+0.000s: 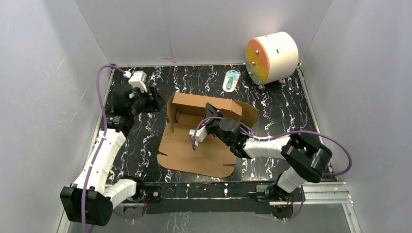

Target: Fold the paper box

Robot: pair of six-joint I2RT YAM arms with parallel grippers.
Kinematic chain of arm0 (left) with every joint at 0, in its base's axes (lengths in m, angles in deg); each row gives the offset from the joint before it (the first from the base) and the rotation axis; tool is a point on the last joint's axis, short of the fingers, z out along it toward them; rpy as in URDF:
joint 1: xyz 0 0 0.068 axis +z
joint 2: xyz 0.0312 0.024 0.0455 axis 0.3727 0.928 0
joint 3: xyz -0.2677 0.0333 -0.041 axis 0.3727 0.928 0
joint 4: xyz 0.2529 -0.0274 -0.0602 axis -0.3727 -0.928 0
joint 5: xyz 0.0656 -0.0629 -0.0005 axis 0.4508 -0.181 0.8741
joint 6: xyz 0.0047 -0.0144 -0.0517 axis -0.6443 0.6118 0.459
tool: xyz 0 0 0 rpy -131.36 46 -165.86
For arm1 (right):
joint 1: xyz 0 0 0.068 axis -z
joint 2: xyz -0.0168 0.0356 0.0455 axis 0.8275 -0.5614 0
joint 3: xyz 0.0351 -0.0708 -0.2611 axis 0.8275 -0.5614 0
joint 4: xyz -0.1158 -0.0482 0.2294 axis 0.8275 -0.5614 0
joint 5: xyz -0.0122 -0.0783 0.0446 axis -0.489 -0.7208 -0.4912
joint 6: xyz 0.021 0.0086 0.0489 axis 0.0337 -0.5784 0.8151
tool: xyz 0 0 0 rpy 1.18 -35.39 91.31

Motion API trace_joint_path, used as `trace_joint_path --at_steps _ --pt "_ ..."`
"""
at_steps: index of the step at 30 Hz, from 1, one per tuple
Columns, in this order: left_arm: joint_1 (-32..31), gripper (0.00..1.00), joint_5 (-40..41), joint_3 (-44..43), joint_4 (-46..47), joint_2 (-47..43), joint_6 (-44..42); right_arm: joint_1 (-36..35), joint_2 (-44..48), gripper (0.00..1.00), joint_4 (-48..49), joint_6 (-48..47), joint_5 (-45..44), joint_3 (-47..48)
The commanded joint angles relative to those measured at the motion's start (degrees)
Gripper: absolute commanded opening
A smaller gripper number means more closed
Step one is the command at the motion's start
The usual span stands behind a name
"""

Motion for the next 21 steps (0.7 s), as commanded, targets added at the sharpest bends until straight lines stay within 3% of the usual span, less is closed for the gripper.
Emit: trace_joint_path --at_steps 1,6,21 --pt "8.13 0.58 -2.34 -0.20 1.75 0.29 -3.42 -0.28 1.93 0.00 -1.63 0.97 -0.22 0.56" --pt "12.88 0.58 -3.31 -0.08 2.50 7.62 -4.39 -0.28 1.94 0.00 -1.84 1.11 0.00 1.06" --pt "12.81 0.66 -16.77 3.47 8.53 19.39 -9.95 -0.28 2.06 0.00 -3.57 0.70 1.45 2.77"
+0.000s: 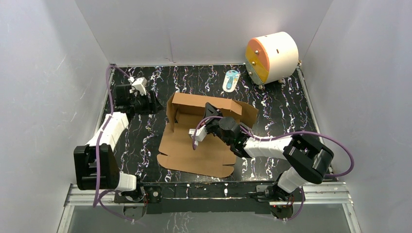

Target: Fold the paper box

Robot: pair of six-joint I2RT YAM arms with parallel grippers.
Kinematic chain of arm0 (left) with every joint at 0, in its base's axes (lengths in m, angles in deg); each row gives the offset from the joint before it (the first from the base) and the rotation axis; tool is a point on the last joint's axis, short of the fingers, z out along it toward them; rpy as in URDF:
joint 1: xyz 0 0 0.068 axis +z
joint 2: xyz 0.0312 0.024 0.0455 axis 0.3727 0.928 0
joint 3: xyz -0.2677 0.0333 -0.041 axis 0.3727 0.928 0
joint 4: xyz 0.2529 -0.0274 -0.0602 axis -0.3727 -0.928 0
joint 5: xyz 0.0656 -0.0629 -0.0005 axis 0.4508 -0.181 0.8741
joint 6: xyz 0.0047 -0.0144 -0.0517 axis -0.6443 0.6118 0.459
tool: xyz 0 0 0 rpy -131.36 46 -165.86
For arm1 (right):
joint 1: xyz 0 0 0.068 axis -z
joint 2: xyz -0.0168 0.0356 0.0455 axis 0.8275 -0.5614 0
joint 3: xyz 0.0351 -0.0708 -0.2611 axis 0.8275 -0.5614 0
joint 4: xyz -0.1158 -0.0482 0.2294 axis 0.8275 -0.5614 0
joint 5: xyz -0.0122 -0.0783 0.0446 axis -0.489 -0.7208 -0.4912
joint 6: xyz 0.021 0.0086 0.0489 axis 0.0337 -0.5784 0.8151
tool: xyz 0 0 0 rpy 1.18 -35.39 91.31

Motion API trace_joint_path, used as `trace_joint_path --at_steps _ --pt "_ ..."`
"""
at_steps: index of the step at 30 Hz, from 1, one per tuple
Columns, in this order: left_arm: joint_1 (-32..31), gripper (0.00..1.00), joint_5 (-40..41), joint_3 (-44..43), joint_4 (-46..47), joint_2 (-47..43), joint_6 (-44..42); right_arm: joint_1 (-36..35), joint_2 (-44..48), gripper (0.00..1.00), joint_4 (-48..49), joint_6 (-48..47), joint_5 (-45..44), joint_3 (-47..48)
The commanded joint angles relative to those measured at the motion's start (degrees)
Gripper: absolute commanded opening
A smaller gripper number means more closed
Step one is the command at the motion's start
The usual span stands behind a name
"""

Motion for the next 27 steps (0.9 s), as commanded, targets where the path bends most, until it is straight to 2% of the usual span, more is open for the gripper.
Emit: trace_joint_path --at_steps 1,10,15,27 --pt "-0.30 0.66 -7.05 1.47 4.28 1.12 -2.14 -0.26 1.08 0.00 -1.12 -0.34 1.03 2.25" --pt "-4.98 0.68 -6.47 8.71 16.27 -3.76 -4.02 -0.40 1.20 0.00 -2.10 0.30 2.19 2.82" --pt "-5.84 0.67 -4.75 13.85 26.22 -6.90 0.92 -0.61 0.83 0.00 -2.09 0.47 2.44 2.81" --pt "-11.63 0.67 4.21 22.07 40.76 -8.79 5.61 -0.86 1.17 0.00 -3.56 1.18 3.47 3.81"
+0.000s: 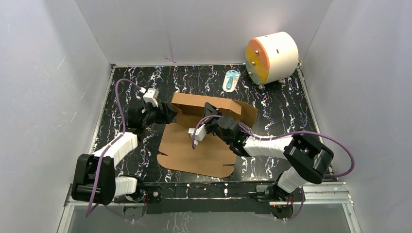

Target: Fold the paper box

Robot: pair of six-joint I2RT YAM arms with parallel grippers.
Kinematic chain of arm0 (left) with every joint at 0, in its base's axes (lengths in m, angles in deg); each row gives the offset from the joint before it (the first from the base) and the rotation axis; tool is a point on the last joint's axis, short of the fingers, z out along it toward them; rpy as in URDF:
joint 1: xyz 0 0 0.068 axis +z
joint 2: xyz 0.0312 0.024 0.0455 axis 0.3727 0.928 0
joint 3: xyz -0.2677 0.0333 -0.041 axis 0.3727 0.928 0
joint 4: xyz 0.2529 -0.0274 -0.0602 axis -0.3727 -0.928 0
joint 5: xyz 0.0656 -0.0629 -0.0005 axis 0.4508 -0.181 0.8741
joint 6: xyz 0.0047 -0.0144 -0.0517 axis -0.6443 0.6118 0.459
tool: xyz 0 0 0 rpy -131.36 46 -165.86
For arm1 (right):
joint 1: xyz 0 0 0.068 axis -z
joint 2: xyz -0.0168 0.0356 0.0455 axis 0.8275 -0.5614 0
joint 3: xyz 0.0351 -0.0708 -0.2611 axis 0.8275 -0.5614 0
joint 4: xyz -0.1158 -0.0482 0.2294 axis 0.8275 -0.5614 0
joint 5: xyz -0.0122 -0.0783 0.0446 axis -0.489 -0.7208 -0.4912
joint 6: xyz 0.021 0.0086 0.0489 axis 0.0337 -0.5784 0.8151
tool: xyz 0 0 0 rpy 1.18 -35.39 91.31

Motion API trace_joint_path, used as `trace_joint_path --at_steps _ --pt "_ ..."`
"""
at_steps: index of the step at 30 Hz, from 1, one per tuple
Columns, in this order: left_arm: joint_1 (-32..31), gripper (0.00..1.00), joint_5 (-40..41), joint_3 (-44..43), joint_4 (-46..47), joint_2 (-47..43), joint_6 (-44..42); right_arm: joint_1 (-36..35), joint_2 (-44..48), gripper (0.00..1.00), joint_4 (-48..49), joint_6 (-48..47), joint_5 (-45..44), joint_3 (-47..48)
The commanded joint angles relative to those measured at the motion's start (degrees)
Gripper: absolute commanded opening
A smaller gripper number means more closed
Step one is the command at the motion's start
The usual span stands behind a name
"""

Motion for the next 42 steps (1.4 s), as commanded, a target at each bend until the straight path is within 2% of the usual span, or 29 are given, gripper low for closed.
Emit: trace_joint_path --at_steps 1,13,19,30,38,42 --pt "-1.93 0.67 3.67 2.41 10.16 -2.21 1.52 -0.91 1.10 0.00 -1.14 0.61 2.79 2.35" --pt "-3.35 0.63 8.97 9.19 26.78 1.47 1.02 -1.86 1.07 0.00 -1.41 0.98 2.54 2.22" --pt "-3.82 0.60 8.88 10.51 33.32 5.38 1.22 -1.96 0.47 0.00 -2.00 1.68 2.86 2.39" --pt "-6.60 0.50 13.57 10.28 38.76 9.29 0.10 -2.44 -2.19 0.00 -1.90 1.47 3.18 3.93" --pt "-8.89 0.42 20.44 9.38 39.62 11.76 -0.03 -2.52 -3.43 0.00 -2.08 1.88 3.23 5.11" --pt "-10.56 0.39 26.77 8.95 40.14 13.38 0.50 -2.52 -3.87 0.00 -2.09 2.29 3.24 5.21"
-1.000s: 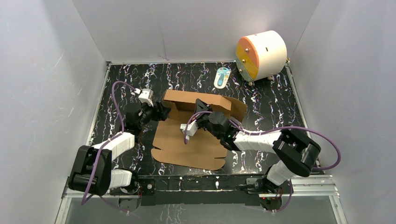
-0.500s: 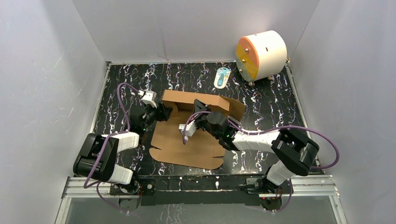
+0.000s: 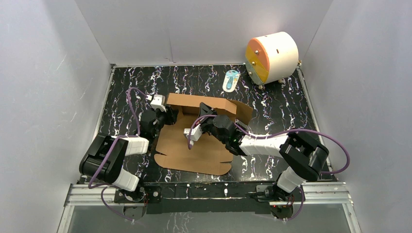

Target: Fold the paper box

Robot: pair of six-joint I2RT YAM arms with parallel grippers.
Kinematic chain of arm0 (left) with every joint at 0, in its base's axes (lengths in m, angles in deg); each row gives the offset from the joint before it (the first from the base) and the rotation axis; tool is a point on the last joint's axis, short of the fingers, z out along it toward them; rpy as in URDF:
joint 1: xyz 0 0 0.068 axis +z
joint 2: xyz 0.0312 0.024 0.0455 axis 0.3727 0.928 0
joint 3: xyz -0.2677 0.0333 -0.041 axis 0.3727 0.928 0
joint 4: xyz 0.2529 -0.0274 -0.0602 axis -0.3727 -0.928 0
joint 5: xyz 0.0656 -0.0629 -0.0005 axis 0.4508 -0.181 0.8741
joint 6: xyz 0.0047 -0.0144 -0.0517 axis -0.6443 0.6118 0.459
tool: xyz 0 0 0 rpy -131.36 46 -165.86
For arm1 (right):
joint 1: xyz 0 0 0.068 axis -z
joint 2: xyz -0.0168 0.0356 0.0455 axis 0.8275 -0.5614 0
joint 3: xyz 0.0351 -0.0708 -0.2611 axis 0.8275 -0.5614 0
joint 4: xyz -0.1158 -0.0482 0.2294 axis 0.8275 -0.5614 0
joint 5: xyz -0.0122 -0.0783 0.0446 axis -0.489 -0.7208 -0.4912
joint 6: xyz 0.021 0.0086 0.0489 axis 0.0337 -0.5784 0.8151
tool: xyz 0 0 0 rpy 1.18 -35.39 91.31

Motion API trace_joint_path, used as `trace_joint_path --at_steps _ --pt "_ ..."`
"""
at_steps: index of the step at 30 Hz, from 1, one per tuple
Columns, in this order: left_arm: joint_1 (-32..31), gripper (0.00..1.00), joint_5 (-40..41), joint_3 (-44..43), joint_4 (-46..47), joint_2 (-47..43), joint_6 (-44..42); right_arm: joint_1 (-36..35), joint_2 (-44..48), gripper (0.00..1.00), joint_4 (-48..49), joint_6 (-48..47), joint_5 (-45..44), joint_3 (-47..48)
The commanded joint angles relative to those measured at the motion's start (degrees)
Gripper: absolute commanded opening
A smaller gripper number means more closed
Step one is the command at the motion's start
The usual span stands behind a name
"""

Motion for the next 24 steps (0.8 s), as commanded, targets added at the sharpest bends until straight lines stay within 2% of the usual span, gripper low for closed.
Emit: trace_joint_path --at_steps 1,10,24 --pt "-1.89 0.39 9.93 -1.48 4.48 1.44 -0.24 -0.89 -1.15 0.00 -1.32 1.31 2.83 2.09" --pt "-5.93 0.34 23.76 -4.15 5.82 6.35 3.41 -0.94 -1.15 0.00 -1.67 2.53 2.65 2.28" --pt "-6.37 0.34 33.08 -6.55 10.07 12.73 13.08 -1.04 -0.86 0.00 -1.72 4.89 2.39 1.71"
